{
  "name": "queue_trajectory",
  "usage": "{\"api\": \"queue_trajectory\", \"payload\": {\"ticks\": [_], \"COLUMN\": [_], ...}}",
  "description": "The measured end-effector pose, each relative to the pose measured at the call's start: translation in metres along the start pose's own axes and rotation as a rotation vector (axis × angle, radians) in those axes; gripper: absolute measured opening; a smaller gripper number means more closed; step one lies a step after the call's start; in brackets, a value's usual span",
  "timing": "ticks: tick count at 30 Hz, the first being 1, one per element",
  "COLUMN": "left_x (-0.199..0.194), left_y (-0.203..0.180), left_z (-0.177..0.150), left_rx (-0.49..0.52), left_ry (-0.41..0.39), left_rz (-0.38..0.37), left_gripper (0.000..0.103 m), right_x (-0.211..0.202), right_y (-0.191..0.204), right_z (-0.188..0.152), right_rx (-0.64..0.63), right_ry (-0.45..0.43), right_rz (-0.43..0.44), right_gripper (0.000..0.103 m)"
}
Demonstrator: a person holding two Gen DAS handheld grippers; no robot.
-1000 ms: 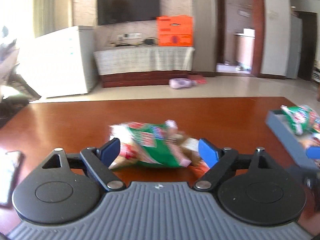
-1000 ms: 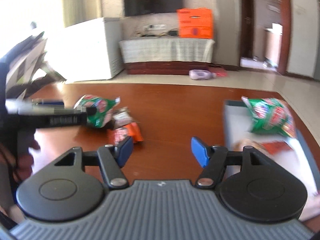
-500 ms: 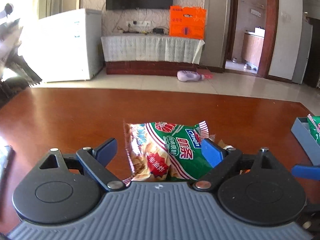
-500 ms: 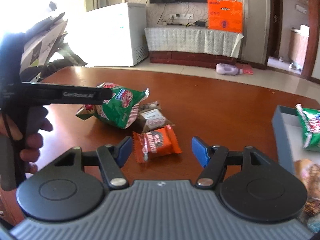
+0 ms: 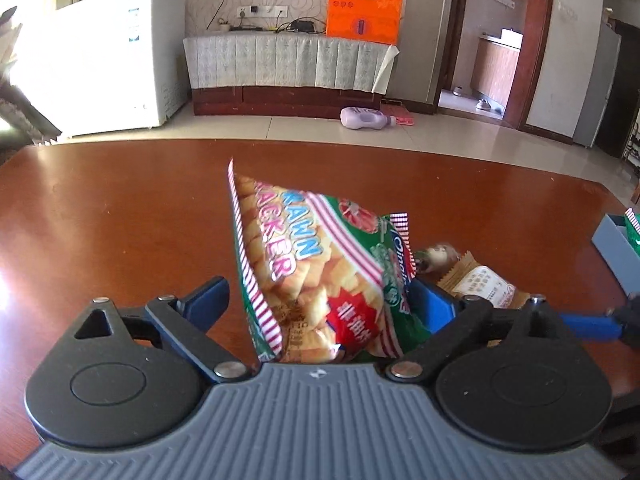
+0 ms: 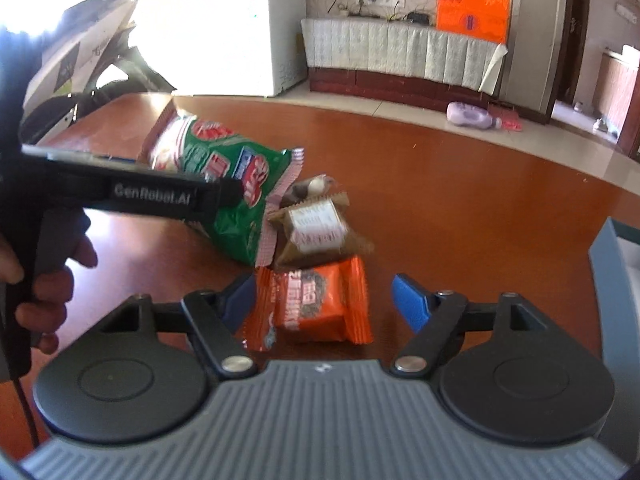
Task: Organize snacks
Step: 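Grasp the prawn cracker bag with the left tool while the right tool grasps the orange snack, then lift and carry the prawn cracker bag and orange snack toward the white box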
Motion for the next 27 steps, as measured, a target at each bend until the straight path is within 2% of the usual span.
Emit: {"api": "queue_trajectory", "payload": {"ticks": [2,7,9,10,11,14,20,27], "left_x": [0.004,0.011,0.012,0.013,0.01,0.007,0.002,-0.01], "left_y": [0.002,0.004,0.002,0.001,0.001,-0.001,-0.01,-0.015], "left_z": [-0.003,-0.006,-0.006,-0.006,-0.008,-0.009,-0.01,-0.01], "left_rx": [-0.017,-0.055,-0.048,-0.04,-0.036,-0.018,0.004,0.021], "left_ry": [0.006,0.014,0.013,0.012,0.005,-0.003,-0.024,-0.034], "left_rz": [-0.002,-0.013,-0.019,-0.02,-0.031,-0.035,-0.033,-0.018], "left_gripper": [0.099,0.099,0.098,0.094,0.085,0.079,0.068,0.064], "right_x": [-0.001,-0.003,-0.002,-0.002,-0.002,-0.005,-0.014,-0.03], "right_y": [0.005,0.007,0.008,0.009,0.008,0.009,0.012,0.016], "right_z": [-0.004,-0.001,0.002,0.003,0.002,0.002,0.002,0.002], "right_rx": [-0.024,-0.023,-0.034,-0.034,-0.032,-0.041,-0.068,-0.077], "right_ry": [0.003,-0.002,-0.006,-0.003,0.002,0.01,0.026,0.02], "right_rz": [0.004,-0.011,-0.014,-0.012,-0.009,-0.007,-0.017,-0.005], "right_gripper": [0.08,0.079,0.068,0.064,0.055,0.045,0.038,0.034]}}
Point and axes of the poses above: each gripper's, at about its wrist camera, not at the fingertips, and x roughly the way its jaws point, y to its left, z to its top, the point moved 5 cm from there along x, roughly the way its jaws point, and after that the axes turned 15 degrees about -y, right-handed, at the moved point
